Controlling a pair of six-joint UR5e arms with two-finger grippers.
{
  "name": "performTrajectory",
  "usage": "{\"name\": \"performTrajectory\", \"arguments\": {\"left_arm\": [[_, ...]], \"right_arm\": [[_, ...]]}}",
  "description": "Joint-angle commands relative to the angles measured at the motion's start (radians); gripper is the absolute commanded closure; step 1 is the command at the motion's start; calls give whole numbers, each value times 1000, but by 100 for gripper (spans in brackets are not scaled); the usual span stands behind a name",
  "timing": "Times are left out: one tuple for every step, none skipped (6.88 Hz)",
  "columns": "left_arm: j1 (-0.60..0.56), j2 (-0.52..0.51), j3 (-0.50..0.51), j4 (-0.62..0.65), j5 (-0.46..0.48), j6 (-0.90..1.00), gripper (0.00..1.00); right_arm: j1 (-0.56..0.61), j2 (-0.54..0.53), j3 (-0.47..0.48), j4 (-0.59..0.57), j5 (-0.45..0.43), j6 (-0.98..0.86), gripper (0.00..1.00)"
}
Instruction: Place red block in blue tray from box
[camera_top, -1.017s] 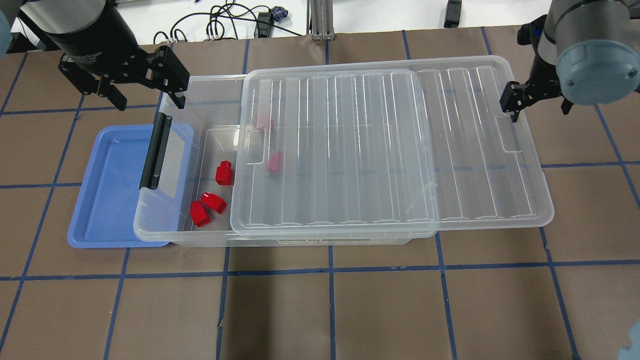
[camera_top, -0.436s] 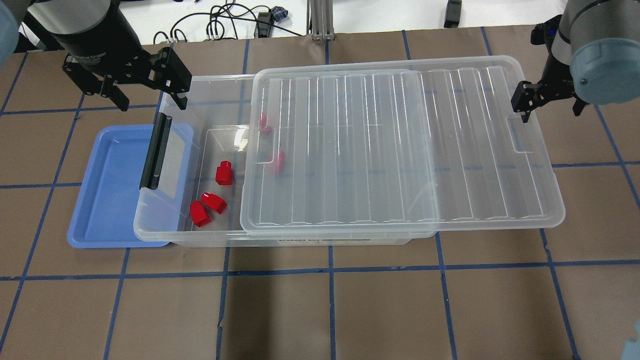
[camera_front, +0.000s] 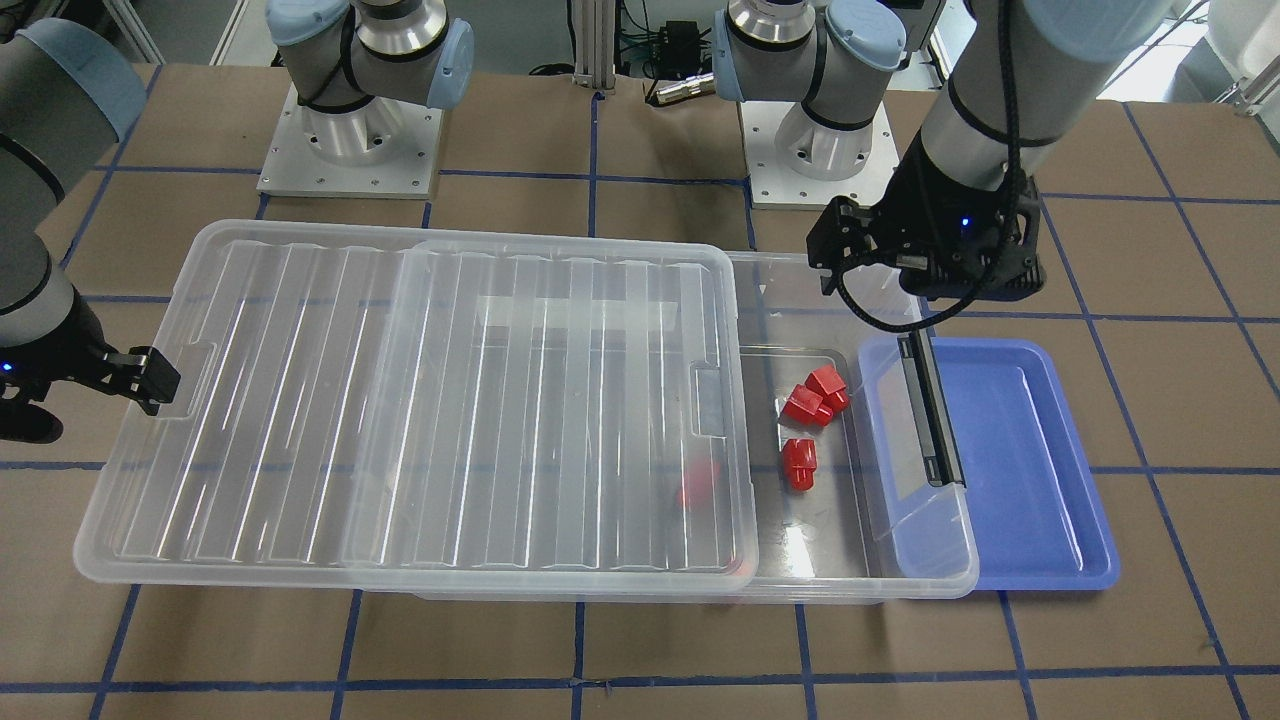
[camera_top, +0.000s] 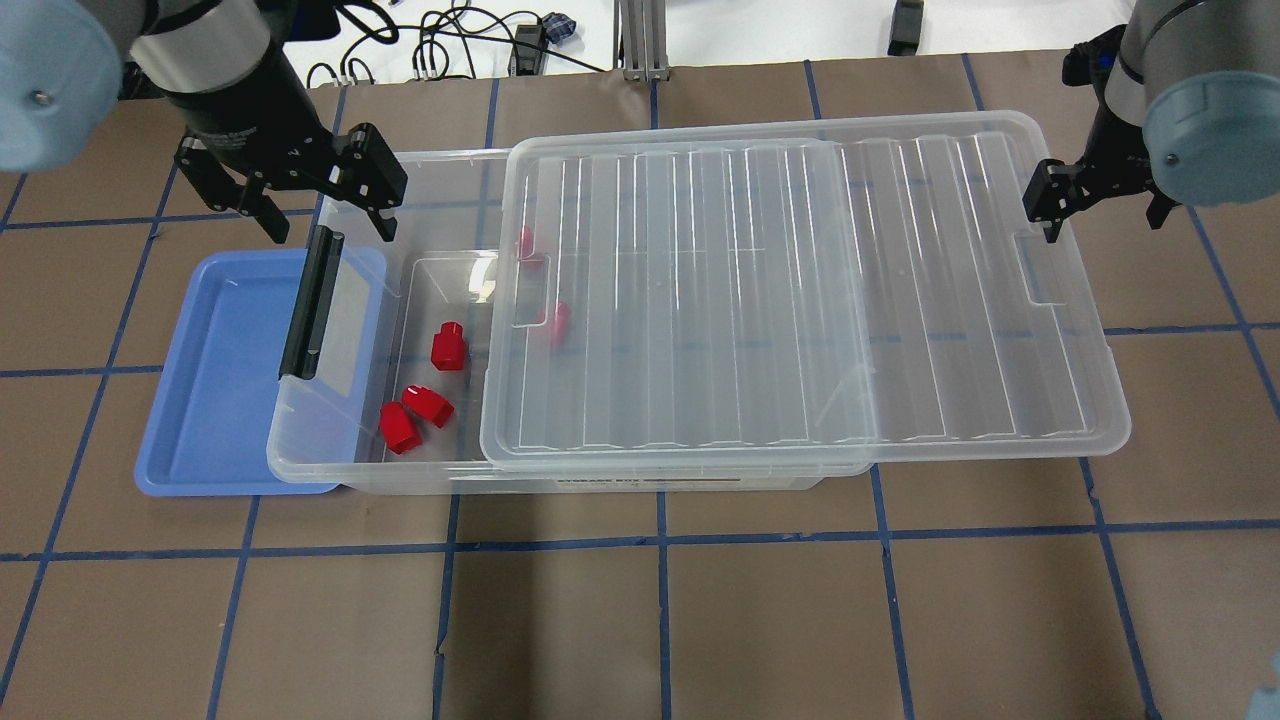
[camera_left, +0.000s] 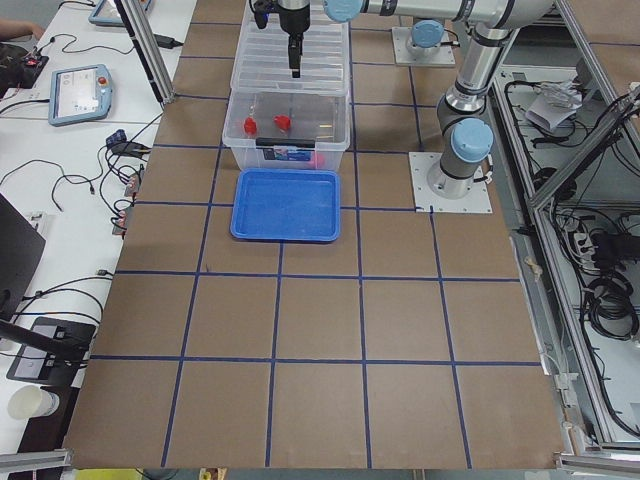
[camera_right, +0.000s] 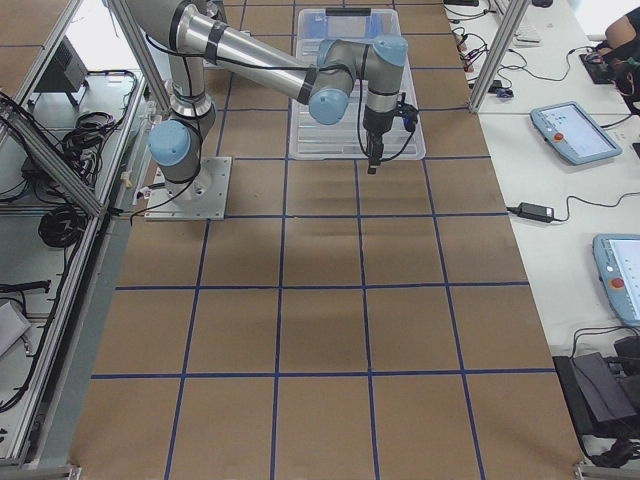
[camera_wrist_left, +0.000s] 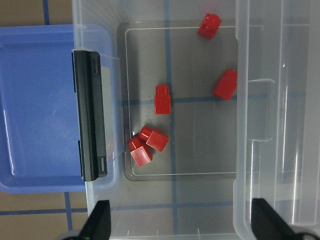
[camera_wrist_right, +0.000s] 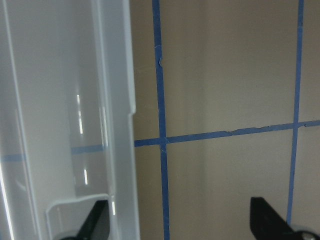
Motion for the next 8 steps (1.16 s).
{"name": "performTrajectory", "arguments": {"left_arm": [[1, -116, -19, 0, 4, 0, 0], [-3, -135, -30, 9, 1, -53, 0], [-3, -151, -63, 123, -8, -89, 0], [0, -164, -134, 222, -7, -94, 0], [4, -166, -195, 317, -7, -86, 0], [4, -175, -212, 353, -8, -95, 0], [4, -193, -214, 357, -10, -95, 0], [4, -210, -223, 388, -10, -95, 0]], "right_arm": [[84, -62, -98, 77, 56, 4, 0], [167, -68, -176, 134, 65, 13, 0], [215, -68, -226, 270, 246, 21, 0], [217, -70, -247, 302, 287, 27, 0], [219, -88, -231, 309, 283, 83, 0], [219, -103, -223, 316, 280, 111, 0], [219, -117, -225, 382, 280, 113, 0], [219, -140, -223, 394, 280, 113, 0]]}}
